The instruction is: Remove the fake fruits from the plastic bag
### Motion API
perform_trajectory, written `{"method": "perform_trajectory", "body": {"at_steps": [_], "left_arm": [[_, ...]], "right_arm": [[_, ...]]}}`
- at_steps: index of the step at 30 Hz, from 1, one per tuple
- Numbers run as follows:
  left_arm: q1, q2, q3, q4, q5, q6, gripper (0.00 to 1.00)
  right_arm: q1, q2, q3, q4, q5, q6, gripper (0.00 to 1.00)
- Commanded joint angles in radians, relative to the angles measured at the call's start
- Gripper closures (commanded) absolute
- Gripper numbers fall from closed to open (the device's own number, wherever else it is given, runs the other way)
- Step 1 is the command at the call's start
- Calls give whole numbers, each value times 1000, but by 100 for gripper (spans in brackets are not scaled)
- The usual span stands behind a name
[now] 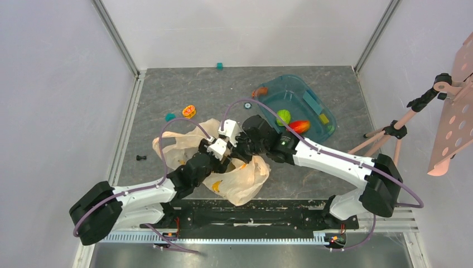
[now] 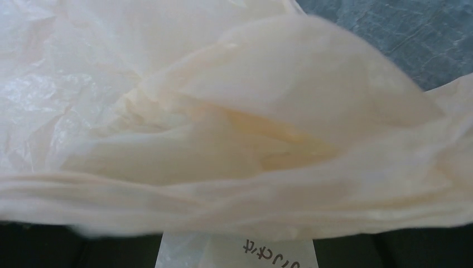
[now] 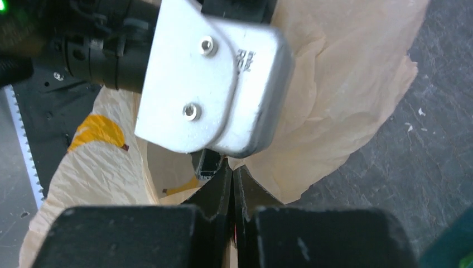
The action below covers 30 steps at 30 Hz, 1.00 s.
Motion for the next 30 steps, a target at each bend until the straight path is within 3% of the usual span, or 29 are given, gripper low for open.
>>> {"method": "perform_trajectory", "body": {"at_steps": [1,4,6,8,9,11,13,18,20,26,30], "left_arm": [[42,49,35,157,194,114,12],[44,73,19,209,268,141,12],[44,84,15,216,289,152,13],[45,89,9,223,300,156,13],[43,91,6,224,307,156,13],[43,90,4,221,319,156,13],[43,89,5,209,338,153,14],[37,87,-4,204,376,151,14],[27,87,-7,203,379,161,14],[-46,94,9,146,362,231,15],[-93,114,17,134,317,259,15]], "right_arm": [[3,-63,-67,39,52,-12,100],[-2,-79,-123,92,101,34,100],[-13,-90,-143,128,135,85,94],[-27,-98,-150,153,148,132,78],[-29,-104,-148,161,153,146,61],[-35,-135,-147,181,178,164,39],[-41,-180,-155,201,222,218,24],[-95,-329,-215,236,422,386,13],[-141,-349,-248,217,448,466,13],[-230,-212,-278,140,351,540,57],[-242,-63,-231,139,285,506,71]]}}
